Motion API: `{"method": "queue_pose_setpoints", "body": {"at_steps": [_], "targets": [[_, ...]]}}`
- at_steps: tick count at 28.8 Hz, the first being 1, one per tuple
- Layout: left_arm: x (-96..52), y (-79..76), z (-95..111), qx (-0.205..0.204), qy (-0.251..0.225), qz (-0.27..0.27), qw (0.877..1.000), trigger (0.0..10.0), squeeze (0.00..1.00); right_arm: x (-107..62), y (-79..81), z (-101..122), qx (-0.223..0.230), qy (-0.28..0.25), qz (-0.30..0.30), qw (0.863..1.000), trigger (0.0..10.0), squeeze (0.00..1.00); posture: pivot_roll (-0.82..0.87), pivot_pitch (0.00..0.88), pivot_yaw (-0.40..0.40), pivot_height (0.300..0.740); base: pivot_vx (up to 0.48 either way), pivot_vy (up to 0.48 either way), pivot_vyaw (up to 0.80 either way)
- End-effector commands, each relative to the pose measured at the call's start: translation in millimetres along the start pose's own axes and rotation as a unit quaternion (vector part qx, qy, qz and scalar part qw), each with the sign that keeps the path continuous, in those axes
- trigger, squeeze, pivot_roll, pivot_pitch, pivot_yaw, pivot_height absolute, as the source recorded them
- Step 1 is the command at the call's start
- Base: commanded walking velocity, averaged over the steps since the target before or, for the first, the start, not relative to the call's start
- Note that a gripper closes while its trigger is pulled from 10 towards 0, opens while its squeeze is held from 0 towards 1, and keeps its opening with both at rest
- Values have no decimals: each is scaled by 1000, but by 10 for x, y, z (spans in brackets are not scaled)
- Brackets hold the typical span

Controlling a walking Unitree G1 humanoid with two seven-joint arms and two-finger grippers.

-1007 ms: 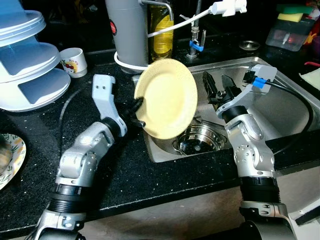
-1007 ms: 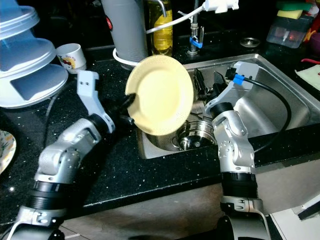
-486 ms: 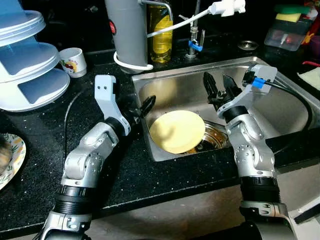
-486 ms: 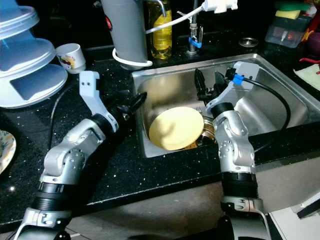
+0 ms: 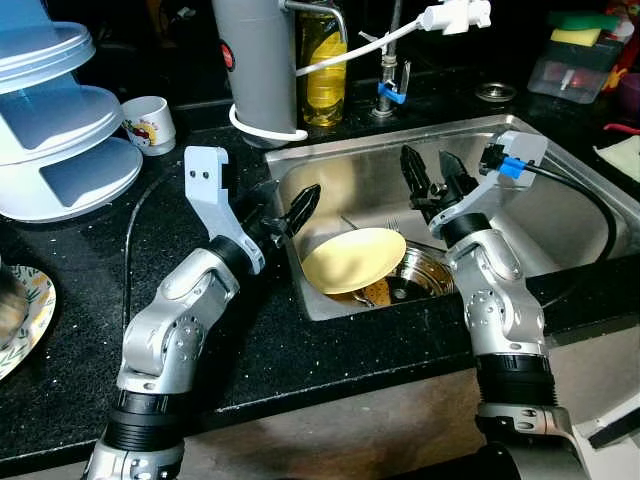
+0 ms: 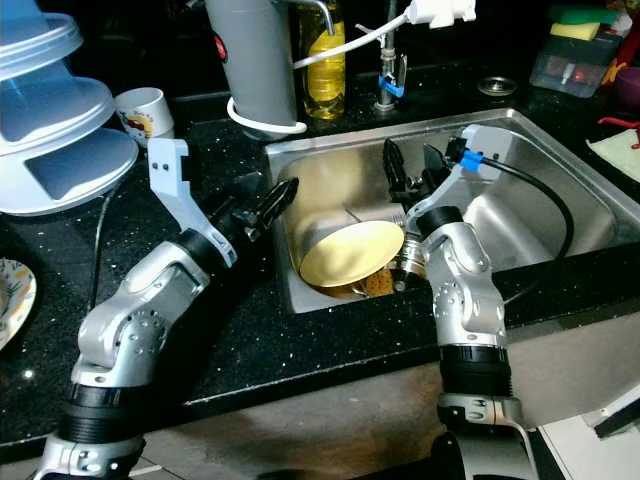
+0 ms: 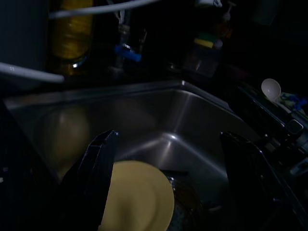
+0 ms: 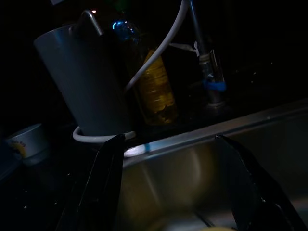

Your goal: Kitchen organization

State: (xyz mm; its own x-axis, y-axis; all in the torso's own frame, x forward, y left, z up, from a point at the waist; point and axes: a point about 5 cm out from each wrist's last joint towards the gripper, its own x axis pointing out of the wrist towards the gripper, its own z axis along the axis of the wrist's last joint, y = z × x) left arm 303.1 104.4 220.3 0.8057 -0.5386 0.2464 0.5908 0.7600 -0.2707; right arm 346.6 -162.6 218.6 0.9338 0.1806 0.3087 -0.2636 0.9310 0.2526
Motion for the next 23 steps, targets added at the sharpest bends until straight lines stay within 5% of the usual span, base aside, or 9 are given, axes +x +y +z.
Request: {"method": "queue_pose_setpoints", "body": {"at_steps": [1,23], "targets": [[-25,-2,-19,-4,5,1,1000,10000,0,21,62,-9,7,-4,12,1000,10000,0,45,0,31,740,-266,0,0],[-35,-32,-48,-6,14,2,1000,10000,0,13,74,-23,15,-4,18,1000,10000,0,44,0,35,740,-230,0,0]]}}
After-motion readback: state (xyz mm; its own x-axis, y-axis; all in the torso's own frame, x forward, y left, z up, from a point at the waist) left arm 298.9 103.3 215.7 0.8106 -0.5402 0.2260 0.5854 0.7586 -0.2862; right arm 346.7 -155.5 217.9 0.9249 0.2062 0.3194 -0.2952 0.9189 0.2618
